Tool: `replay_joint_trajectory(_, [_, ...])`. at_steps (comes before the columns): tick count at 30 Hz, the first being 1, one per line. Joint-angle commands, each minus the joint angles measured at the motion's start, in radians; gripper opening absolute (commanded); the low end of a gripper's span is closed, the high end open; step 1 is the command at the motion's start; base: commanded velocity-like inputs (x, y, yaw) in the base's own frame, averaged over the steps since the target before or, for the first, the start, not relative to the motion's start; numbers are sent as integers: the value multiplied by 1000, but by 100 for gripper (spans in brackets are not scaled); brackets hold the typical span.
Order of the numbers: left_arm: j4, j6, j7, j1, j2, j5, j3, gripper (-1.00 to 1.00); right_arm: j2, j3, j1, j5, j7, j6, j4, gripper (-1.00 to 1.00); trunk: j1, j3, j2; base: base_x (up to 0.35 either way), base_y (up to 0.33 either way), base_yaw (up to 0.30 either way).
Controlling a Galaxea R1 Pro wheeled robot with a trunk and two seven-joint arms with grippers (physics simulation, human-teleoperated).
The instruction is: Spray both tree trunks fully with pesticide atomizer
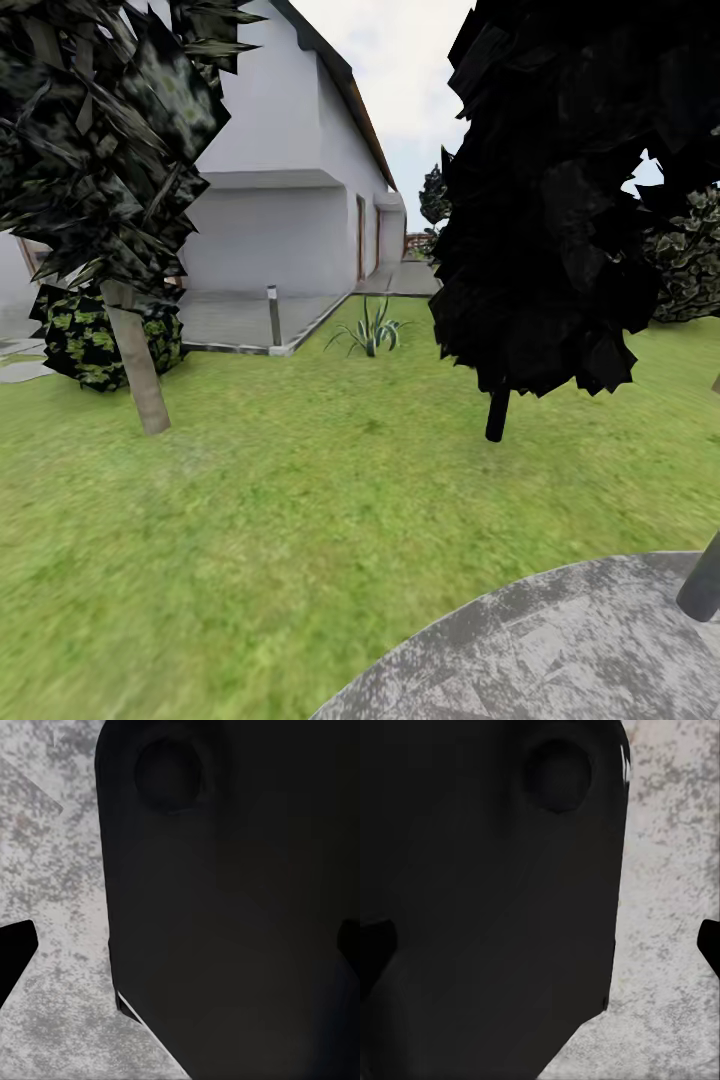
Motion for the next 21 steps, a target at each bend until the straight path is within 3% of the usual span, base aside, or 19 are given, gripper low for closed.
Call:
replay_joint_trajectory(1, [-5,-2,0,1,-2,2,5,100,6,2,-3,3,1,-4,-6,100,1,0,0,0,0,0])
replay_joint_trajectory(6, [-5,-2,0,1,-2,2,3,100,31,3,-3,4,-2,-4,-29,100,1,0,0,0,0,0])
replay_joint_trajectory(21, [-6,-2,-1,1,-2,2,0,100,35,0,-3,2,1,-79,-56,100,1,0,0,0,0,2])
